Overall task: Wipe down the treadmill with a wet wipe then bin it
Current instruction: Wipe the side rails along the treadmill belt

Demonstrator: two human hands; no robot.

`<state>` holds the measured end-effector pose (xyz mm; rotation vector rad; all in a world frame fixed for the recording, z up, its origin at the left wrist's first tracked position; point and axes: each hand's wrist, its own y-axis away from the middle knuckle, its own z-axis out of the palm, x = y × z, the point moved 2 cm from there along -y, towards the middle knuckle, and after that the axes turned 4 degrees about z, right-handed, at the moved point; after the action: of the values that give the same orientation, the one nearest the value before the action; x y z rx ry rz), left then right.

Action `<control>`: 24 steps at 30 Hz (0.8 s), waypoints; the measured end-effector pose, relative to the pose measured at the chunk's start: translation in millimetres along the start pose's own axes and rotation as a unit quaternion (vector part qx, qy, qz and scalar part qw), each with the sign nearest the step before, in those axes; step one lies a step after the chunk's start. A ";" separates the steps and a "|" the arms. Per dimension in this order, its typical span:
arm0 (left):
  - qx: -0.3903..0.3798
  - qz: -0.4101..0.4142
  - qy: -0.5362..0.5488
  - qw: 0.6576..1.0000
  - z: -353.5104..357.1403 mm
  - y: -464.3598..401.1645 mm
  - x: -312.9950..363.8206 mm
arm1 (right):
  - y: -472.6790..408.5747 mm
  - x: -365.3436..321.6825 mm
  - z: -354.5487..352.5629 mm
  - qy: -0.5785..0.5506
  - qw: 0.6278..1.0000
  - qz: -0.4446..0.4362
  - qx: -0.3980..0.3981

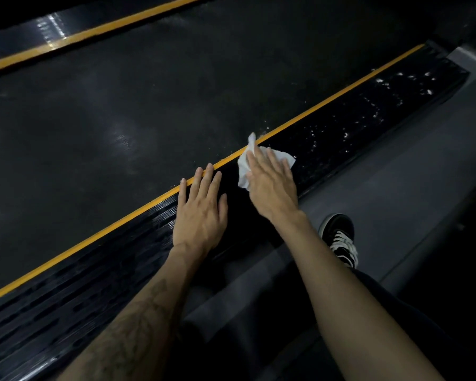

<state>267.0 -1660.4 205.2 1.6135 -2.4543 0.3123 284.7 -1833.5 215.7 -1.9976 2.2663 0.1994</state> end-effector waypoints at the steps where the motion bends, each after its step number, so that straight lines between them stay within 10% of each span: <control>1: 0.000 -0.001 -0.001 1.000 -0.2 0.6 -0.1 | 4.6 -0.3 -0.7 -0.003 1.000 0.015 0.002; 19: 0.003 0.000 -0.010 1.000 1.2 -1.1 2.1 | -20.8 -16.6 -3.0 0.022 0.997 -0.065 -0.022; 24: 0.001 0.000 -0.006 1.000 0.1 -1.5 1.1 | -21.6 -5.7 -6.0 0.003 0.999 0.033 -0.001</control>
<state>267.9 -1662.0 205.5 1.6205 -2.4636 0.3055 306.8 -1831.7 222.2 -1.9297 2.3378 0.2024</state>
